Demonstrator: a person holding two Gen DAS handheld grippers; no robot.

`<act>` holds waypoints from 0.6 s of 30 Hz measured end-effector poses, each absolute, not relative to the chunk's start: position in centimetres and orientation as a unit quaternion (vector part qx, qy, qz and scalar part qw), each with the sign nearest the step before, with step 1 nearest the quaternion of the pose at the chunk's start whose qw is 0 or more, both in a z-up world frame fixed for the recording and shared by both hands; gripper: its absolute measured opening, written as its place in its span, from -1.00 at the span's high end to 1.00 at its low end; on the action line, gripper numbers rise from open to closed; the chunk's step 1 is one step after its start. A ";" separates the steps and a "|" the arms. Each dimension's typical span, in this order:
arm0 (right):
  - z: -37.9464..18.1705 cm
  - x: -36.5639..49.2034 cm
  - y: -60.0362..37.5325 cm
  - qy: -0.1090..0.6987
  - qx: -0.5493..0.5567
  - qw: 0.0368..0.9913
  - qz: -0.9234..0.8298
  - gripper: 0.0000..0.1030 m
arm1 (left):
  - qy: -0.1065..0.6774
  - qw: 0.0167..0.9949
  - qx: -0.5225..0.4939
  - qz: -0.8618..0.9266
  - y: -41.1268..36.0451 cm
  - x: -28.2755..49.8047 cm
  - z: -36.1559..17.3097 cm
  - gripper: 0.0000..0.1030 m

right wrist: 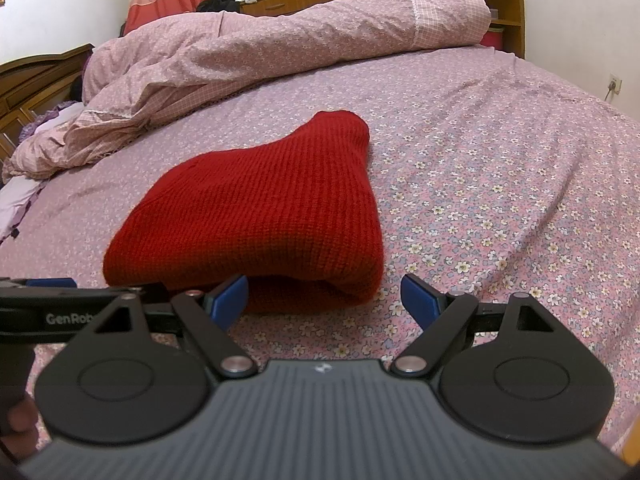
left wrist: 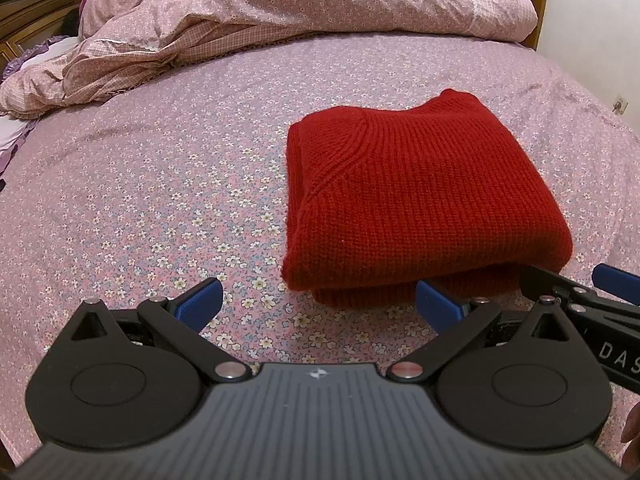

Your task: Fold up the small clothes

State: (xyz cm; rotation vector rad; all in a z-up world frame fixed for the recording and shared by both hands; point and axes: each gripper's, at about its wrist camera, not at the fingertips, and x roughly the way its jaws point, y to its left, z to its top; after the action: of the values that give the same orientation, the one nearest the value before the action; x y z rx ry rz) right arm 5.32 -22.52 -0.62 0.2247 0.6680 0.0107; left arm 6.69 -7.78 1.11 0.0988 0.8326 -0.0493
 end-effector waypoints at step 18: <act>-0.6 5.4 -22.5 0.327 0.110 0.939 0.005 -0.65 | 0.403 0.914 0.048 -0.024 -7.8 6.7 1.2 -1.00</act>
State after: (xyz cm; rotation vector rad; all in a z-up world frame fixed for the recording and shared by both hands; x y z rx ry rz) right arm 5.36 -22.53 -0.58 0.2236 0.6678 0.0106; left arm 6.66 -7.84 1.18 0.0998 0.8304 -0.0488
